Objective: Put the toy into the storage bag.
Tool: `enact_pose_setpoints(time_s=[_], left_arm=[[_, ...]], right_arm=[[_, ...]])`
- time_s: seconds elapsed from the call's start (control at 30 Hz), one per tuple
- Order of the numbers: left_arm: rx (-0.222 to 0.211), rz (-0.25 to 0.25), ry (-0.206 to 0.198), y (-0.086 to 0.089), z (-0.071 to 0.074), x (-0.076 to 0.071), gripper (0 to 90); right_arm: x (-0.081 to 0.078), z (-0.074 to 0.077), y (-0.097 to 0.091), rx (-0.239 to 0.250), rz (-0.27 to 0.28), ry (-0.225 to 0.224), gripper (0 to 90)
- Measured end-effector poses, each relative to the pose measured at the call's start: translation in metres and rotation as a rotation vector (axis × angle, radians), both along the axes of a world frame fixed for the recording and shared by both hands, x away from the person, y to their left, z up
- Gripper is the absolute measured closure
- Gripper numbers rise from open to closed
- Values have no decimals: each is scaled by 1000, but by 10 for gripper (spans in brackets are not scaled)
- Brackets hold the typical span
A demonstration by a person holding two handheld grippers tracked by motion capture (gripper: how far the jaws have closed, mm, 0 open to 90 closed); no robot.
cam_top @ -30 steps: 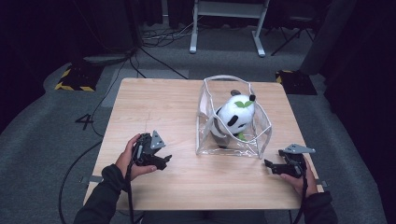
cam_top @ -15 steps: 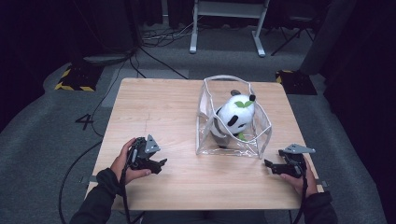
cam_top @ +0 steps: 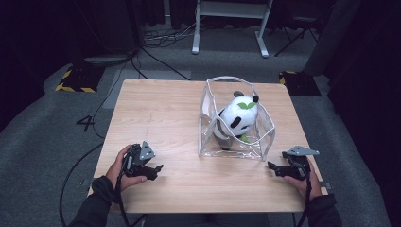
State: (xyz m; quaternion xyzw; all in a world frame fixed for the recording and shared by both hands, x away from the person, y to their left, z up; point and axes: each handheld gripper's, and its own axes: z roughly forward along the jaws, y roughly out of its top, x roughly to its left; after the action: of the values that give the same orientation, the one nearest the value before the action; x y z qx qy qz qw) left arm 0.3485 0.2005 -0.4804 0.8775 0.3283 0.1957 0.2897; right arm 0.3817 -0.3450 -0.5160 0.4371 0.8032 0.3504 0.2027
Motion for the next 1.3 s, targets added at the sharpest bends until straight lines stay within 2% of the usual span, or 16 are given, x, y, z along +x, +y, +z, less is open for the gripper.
enact_pose_setpoints(time_s=[0.4,0.97,1.1,1.3], left_arm=[[-13,41,7,14,-12,-6,173],[-82,92,33,34,-28,-13,174],[-86,99,39,37,-31,-15,175],[-124,116,48,45,-35,-18,174]], right_arm=[[0,0,0,0,0,0,172],[0,0,0,0,0,0,172],[0,0,0,1,0,0,172],[0,0,0,0,0,0,172]])
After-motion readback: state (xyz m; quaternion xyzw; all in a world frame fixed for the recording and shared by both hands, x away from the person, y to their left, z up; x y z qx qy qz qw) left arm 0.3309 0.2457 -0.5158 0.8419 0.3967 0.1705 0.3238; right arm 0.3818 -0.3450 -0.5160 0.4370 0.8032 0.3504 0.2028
